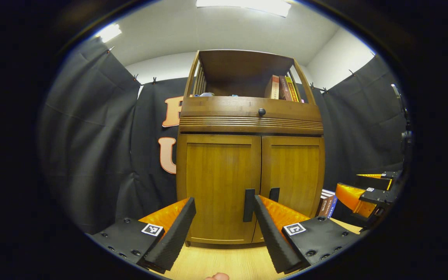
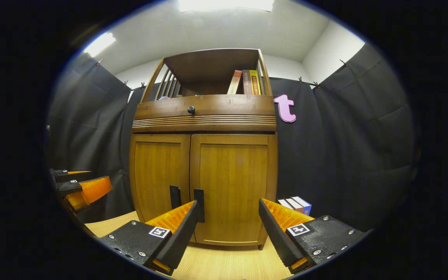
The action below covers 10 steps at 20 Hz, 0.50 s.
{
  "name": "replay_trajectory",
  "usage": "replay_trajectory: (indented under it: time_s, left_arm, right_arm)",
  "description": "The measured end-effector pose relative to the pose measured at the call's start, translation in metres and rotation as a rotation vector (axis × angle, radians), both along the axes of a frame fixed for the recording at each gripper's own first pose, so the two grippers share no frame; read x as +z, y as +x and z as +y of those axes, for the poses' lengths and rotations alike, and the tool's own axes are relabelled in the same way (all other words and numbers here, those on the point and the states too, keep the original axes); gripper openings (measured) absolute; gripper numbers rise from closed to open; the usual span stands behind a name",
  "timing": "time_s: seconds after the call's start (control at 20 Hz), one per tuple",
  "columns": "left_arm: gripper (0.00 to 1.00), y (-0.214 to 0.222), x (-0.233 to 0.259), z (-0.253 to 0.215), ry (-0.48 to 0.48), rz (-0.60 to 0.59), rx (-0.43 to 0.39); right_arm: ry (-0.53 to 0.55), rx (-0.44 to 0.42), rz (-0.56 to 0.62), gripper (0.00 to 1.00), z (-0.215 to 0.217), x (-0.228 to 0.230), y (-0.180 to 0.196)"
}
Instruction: Open the right door of the double-door shoe cabinet with the right hand, and open the left door with the left hand.
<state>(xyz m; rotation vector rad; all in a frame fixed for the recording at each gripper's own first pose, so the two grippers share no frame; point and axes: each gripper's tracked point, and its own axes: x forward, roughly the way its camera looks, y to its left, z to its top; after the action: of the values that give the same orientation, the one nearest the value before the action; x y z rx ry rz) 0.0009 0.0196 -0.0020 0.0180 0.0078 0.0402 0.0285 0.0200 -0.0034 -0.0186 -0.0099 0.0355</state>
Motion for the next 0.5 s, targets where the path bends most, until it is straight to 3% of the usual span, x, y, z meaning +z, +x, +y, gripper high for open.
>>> replay_trajectory:
  time_s: [0.3,0.5]
  left_arm:
    - [0.97,-0.001,-0.001,0.018,0.003,0.006,0.026]
    - [0.96,-0.001,0.002,0.032,0.002,-0.004,0.051]
  right_arm:
    - [0.065,0.090,-0.014,0.94,0.039,0.000,0.069]
    - [0.046,0.116,-0.006,0.94,0.063,-0.011,0.122]
